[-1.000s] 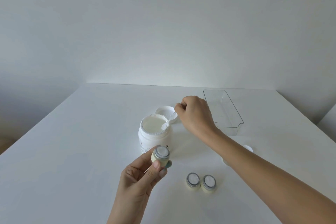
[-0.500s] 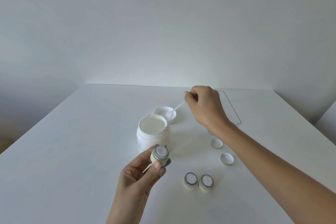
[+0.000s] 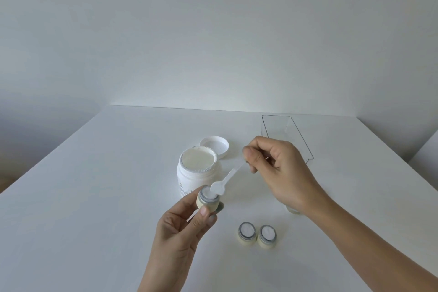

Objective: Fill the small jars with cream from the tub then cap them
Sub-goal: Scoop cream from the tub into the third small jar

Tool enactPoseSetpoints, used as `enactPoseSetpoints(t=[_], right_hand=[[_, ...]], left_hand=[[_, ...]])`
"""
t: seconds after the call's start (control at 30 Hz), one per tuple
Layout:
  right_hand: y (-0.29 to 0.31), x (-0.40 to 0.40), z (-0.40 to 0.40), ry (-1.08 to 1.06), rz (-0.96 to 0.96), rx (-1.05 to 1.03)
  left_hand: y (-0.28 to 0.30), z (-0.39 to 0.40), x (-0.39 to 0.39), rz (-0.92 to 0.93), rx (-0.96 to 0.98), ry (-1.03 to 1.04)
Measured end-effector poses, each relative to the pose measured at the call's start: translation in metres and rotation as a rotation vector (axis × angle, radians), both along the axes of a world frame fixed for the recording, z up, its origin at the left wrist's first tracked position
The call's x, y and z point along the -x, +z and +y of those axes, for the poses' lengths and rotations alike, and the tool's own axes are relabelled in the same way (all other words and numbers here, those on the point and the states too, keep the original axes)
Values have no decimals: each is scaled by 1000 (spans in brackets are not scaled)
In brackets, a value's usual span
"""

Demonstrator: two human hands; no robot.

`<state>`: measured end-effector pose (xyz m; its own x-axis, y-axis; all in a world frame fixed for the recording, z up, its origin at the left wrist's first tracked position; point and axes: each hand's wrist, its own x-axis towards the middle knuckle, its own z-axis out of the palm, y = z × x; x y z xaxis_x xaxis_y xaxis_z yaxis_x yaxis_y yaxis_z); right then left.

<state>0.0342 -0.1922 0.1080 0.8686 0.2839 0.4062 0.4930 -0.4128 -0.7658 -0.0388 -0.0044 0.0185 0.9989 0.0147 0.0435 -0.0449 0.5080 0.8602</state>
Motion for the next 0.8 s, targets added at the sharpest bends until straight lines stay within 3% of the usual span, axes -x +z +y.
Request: enactPoseSetpoints(t=[0.33,0.8], right_hand=[[2,9,12,-3,-12,86],[-2,3,4,-192,-25,136]], left_hand=[[1,0,2,-19,-16,11],[-3,1,0,-19,-44,54]])
